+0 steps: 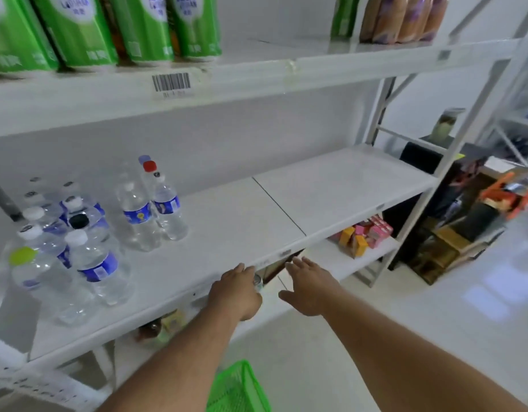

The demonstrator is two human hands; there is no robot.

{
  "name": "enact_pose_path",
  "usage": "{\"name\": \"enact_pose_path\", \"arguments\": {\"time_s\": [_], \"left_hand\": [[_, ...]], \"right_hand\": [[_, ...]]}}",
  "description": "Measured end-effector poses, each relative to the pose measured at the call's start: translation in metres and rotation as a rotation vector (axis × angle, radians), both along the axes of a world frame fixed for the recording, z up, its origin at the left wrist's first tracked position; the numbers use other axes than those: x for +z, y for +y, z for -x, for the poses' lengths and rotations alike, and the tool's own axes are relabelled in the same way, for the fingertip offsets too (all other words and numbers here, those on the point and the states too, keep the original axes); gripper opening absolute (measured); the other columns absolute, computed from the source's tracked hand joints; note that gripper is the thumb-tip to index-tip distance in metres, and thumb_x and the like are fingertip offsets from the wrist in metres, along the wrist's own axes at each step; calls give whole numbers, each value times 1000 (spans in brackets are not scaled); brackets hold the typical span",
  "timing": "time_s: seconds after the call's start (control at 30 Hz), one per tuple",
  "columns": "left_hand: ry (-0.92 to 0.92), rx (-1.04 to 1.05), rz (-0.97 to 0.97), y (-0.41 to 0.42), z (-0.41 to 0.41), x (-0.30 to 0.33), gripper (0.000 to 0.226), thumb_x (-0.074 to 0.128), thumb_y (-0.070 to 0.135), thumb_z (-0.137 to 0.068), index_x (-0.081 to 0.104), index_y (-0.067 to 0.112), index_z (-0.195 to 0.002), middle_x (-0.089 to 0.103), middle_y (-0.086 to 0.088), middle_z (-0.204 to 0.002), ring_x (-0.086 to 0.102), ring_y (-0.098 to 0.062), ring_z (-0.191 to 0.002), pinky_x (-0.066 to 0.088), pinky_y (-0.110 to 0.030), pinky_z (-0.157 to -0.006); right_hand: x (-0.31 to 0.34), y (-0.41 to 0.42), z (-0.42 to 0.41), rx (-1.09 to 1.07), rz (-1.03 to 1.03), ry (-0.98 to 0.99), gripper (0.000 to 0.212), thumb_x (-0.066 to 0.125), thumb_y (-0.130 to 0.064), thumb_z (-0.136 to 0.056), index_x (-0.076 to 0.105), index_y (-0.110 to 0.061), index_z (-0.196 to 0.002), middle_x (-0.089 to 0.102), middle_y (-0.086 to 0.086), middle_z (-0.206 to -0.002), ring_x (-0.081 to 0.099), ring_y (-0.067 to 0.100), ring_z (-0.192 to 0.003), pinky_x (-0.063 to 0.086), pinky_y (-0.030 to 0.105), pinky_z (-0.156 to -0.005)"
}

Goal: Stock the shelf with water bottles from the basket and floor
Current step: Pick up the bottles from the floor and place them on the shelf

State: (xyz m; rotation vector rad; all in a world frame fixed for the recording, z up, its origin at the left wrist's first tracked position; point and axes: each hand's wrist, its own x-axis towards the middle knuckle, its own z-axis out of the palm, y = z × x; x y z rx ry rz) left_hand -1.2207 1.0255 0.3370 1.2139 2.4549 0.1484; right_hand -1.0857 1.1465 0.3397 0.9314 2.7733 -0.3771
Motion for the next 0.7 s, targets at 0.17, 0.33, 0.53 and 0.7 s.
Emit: {"name": "enact_pose_path", "arguments": {"time_s": [0.17, 0.33, 0.53, 0.7], "left_hand": [[-41, -126, 37, 46, -62, -16, 64, 50, 40, -90, 29, 30, -150, 23, 7, -160, 30, -26, -143, 37, -45, -109], [-128, -227, 98, 97, -134, -38, 68, 48, 33, -91, 22, 28, -154, 15, 4, -164, 30, -26, -143, 34, -42, -113], [-145, -291, 192, 160, -226, -55, 68, 48, 34, -92, 22, 24, -154, 23, 1, -160, 36, -27, -139, 38, -43, -110], [-156, -298, 226, 207, -287, -65, 69, 49, 36, -91, 21, 27, -154, 21, 4, -161, 36, -26, -139, 39, -42, -109]], "right_hand": [[-21, 24, -76, -151, 47, -80, 81, 47, -59, -96, 18, -16, -158, 16, 5, -166, 13, 25, -153, 18, 41, -124], [-49, 53, -160, -277, 133, -129, 80, 48, -56, -97, 16, -16, -159, 15, 3, -166, 13, 25, -153, 17, 41, -124], [-75, 107, -265, -379, 201, -124, 80, 48, -57, -96, 21, -14, -157, 21, 5, -165, 19, 24, -152, 19, 39, -123], [-81, 158, -342, -449, 232, -128, 72, 53, -58, -92, 37, -17, -149, 40, 3, -153, 34, 25, -143, 32, 39, -115]]}}
